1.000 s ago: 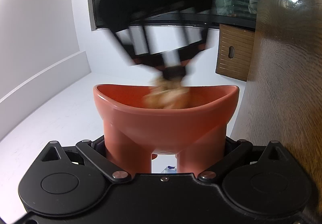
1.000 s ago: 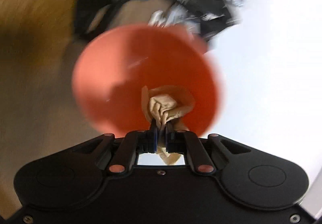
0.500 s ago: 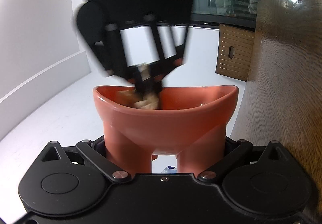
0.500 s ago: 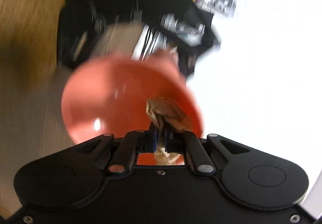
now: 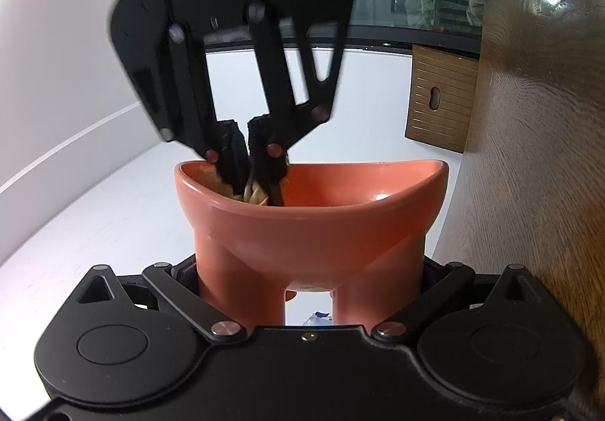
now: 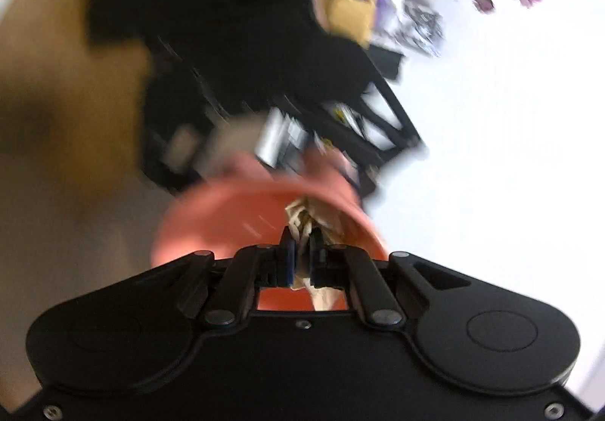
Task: Clean bowl
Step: 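Wipe the cloth around the bowl interior with the right tool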
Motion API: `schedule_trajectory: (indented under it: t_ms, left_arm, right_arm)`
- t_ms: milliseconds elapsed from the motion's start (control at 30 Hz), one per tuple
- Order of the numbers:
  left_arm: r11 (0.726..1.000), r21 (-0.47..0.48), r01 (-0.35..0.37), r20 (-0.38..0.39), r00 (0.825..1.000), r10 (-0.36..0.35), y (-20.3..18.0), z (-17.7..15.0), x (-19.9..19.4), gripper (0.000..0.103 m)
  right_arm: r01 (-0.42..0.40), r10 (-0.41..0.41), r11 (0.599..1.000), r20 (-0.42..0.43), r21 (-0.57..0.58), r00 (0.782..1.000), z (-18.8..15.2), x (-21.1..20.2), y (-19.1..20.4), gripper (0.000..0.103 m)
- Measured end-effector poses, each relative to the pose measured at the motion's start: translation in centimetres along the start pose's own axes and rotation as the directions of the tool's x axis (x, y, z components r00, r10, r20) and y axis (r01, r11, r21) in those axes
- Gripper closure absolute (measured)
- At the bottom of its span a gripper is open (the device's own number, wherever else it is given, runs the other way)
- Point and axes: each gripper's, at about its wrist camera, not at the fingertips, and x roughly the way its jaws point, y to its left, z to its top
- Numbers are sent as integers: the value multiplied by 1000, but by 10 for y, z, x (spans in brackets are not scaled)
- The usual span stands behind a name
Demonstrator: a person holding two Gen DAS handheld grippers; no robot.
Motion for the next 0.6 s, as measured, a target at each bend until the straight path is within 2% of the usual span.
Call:
schedule_trajectory:
  t_ms: [33, 333, 400, 467, 533, 600]
  left_arm:
    - [1000, 0, 0, 0, 1000, 0, 0, 0, 0, 5]
    - [1000, 0, 0, 0, 1000, 0, -1, 1, -1, 5]
    - [1000, 0, 0, 0, 1000, 0, -1, 1, -1, 5]
    - [1000, 0, 0, 0, 1000, 0, -1, 1, -1, 5]
    - [1000, 0, 0, 0, 1000, 0, -1, 1, -1, 5]
    - [1000, 0, 0, 0, 1000, 0, -1, 1, -1, 5]
  right_arm:
    - [5, -5, 1000, -21, 2, 1000, -11, 3, -4, 97]
    - [-151, 154, 984, 26, -97, 988, -15, -33, 34, 97]
    - [-89, 89, 996, 54, -6, 995, -7, -31, 12, 97]
    - [-27, 26, 999, 28, 40, 999, -8, -24, -9, 97]
    - [-4, 4, 999, -7, 42, 1000, -18, -9, -18, 97]
    - [-21, 23, 1000, -79, 23, 997, -31, 0, -19, 97]
